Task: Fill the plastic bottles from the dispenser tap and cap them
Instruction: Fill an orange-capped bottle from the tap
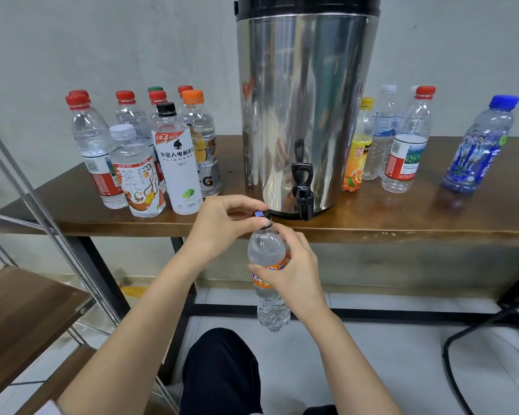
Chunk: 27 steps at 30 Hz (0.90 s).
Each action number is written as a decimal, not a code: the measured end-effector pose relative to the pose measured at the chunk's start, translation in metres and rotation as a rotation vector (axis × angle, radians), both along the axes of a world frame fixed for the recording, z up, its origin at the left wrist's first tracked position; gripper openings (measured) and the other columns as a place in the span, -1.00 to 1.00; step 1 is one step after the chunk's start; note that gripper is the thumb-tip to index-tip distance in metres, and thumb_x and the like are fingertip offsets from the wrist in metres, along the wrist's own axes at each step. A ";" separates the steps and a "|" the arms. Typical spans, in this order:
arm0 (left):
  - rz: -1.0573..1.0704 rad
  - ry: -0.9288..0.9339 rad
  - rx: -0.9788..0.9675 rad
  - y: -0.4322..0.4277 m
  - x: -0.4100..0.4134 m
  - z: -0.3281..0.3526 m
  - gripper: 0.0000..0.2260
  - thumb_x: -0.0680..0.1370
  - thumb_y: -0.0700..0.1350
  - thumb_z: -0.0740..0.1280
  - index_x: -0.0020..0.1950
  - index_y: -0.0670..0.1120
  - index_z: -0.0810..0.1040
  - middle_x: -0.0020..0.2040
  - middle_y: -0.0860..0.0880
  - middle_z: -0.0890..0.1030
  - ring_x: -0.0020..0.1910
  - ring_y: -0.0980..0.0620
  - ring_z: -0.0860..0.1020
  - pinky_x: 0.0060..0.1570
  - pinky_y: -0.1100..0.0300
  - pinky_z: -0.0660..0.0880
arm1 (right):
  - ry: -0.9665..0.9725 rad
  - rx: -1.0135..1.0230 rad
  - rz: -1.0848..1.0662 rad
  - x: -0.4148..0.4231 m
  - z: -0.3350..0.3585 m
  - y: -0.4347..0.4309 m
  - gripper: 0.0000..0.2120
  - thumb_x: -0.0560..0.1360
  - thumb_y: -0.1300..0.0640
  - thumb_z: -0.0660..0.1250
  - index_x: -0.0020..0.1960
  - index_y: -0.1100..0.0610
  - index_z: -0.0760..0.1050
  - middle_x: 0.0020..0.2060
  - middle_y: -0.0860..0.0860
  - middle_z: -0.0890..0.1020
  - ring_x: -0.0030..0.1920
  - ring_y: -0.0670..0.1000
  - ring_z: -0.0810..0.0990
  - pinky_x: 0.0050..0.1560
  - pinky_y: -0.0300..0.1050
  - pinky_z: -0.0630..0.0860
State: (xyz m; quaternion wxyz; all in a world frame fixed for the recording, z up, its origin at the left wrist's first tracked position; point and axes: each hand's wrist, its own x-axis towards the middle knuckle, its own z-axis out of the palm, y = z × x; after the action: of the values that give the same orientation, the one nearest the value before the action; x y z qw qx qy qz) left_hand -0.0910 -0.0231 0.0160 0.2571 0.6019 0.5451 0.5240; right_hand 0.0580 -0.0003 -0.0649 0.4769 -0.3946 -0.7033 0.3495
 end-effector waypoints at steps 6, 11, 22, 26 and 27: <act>-0.115 -0.061 -0.050 0.000 -0.007 0.000 -0.78 0.51 -0.31 0.42 0.03 -0.02 0.69 0.00 0.06 0.72 0.00 0.14 0.67 0.00 0.33 0.54 | -0.014 0.009 0.003 -0.002 0.002 0.000 -0.32 0.23 0.11 0.64 0.27 -0.16 0.48 0.13 -0.18 0.51 0.15 -0.19 0.51 0.20 -0.07 0.52; -0.183 -0.101 -0.084 -0.002 -0.011 -0.002 -0.79 0.63 -0.17 0.29 0.20 -0.10 0.66 0.17 0.05 0.68 0.22 0.14 0.59 0.19 0.30 0.49 | -0.014 -0.006 0.000 -0.006 0.006 -0.001 -0.29 0.23 0.09 0.66 0.29 -0.17 0.44 0.13 -0.15 0.51 0.14 -0.17 0.50 0.19 -0.05 0.53; -0.058 -0.133 -0.002 -0.003 -0.008 -0.002 -0.88 0.56 -0.13 0.39 0.03 0.01 0.71 0.05 0.06 0.66 0.07 0.14 0.60 0.07 0.27 0.54 | -0.024 0.047 0.057 -0.019 0.015 -0.002 -0.32 0.24 0.12 0.65 0.22 -0.25 0.42 0.13 -0.14 0.52 0.14 -0.16 0.52 0.16 -0.15 0.53; -0.086 -0.179 0.004 -0.004 -0.015 0.003 -0.81 0.57 -0.22 0.36 0.15 -0.04 0.65 0.03 0.05 0.71 0.04 0.14 0.64 -0.01 0.31 0.53 | 0.001 0.041 0.061 -0.025 0.016 0.003 -0.30 0.21 0.11 0.65 0.29 -0.12 0.48 0.14 -0.12 0.55 0.15 -0.14 0.54 0.16 -0.09 0.55; -0.123 -0.188 -0.007 -0.005 -0.018 0.006 -0.79 0.60 -0.21 0.31 0.22 -0.08 0.61 0.06 0.01 0.71 0.07 0.13 0.64 0.02 0.32 0.52 | 0.011 0.035 0.070 -0.026 0.017 0.005 -0.29 0.21 0.12 0.65 0.30 -0.10 0.49 0.14 -0.11 0.55 0.16 -0.13 0.55 0.16 -0.07 0.56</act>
State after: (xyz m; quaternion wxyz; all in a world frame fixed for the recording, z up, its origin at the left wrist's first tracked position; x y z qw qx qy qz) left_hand -0.1086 -0.0277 0.0217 0.3410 0.5816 0.4823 0.5593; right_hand 0.0321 0.0043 -0.0477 0.4752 -0.3595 -0.7199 0.3559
